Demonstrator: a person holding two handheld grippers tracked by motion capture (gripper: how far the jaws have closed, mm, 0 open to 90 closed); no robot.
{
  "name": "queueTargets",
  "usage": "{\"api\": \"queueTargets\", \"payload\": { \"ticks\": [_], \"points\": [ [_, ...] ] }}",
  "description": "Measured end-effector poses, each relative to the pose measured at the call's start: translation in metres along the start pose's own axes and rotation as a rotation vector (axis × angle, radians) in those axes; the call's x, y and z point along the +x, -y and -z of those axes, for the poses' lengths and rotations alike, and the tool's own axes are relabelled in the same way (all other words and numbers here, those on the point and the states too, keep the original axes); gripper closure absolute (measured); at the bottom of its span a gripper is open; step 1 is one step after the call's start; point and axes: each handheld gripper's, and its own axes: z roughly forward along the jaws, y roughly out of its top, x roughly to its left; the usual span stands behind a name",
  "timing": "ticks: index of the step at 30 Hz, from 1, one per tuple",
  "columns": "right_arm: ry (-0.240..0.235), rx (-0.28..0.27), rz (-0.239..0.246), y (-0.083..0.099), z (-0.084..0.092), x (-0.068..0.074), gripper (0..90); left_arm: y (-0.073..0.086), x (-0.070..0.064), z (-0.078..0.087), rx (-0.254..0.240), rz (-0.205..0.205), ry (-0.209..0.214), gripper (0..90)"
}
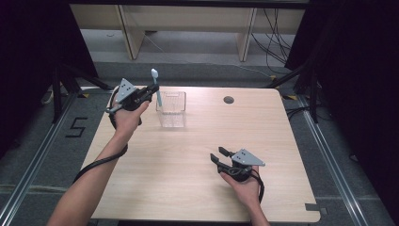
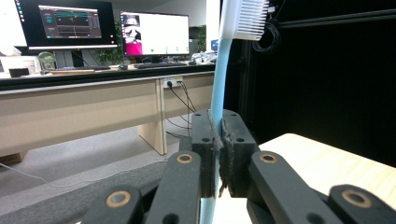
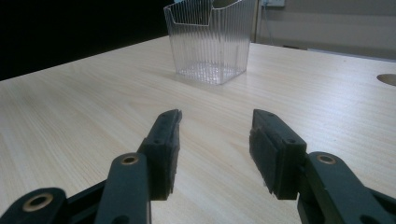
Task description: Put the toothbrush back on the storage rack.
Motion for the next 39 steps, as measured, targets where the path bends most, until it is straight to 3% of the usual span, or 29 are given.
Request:
{"api": "queueTargets", "payload": {
  "ticks": [8, 21, 28, 36, 37, 39],
  "points": [
    [-0.031, 0.008, -0.033, 0.001, -0.001, 0.002, 53.2, 0.004, 0.001, -0.002, 0.008, -0.002, -0.003, 84.6],
    [-0.029, 0.014, -0.017, 0.001, -0.001, 0.001, 53.0, 0.011, 0.001, -0.005, 0.03, -0.008, -0.004, 84.6],
    [-0.021, 0.043, -0.055, 0.002, 0.001, 0.005, 52.9, 0.013, 0.002, -0.005, 0.037, -0.006, -0.005, 84.6],
    [-0.026, 0.038, -0.04, 0.002, 0.0, 0.004, 52.7, 0.017, 0.002, -0.007, 0.049, -0.007, -0.008, 84.6],
    [-0.024, 0.029, -0.018, 0.002, -0.001, 0.002, 52.7, 0.017, 0.002, -0.007, 0.05, -0.006, -0.008, 84.6],
    [-0.031, 0.033, -0.031, 0.002, -0.001, 0.003, 52.7, 0.018, 0.003, -0.007, 0.051, -0.008, -0.009, 84.6]
  ]
}}
